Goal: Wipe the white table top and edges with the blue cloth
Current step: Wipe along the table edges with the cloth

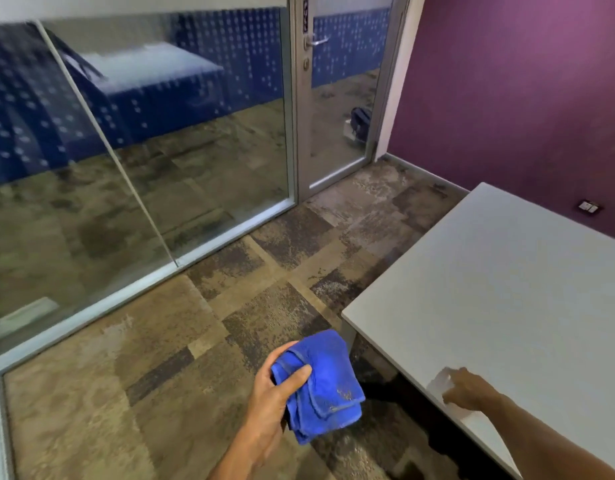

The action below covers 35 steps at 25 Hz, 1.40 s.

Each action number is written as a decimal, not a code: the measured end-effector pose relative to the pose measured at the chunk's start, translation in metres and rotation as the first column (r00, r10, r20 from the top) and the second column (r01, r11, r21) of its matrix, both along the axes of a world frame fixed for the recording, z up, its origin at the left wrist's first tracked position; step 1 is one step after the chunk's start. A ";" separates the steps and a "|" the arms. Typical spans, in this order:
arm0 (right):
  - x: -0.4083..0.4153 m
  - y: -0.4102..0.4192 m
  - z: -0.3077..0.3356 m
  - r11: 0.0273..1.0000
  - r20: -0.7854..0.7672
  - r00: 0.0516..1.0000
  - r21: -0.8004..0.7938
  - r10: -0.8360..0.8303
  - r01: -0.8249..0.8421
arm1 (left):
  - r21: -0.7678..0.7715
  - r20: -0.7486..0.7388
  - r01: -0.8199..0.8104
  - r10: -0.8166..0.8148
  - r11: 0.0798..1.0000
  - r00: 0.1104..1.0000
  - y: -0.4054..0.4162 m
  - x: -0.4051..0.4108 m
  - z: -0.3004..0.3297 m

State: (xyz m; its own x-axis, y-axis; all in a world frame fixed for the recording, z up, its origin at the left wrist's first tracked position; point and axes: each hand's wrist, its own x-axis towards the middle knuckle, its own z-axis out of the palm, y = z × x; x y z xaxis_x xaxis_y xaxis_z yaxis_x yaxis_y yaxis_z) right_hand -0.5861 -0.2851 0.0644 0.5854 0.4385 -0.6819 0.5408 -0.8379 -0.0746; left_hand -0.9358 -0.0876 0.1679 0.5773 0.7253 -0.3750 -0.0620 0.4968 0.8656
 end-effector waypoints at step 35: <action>-0.297 0.321 0.127 0.399 -0.705 0.704 0.623 -0.087 0.673 | 0.140 0.101 0.320 -0.335 0.937 0.937 0.319 -0.104 0.009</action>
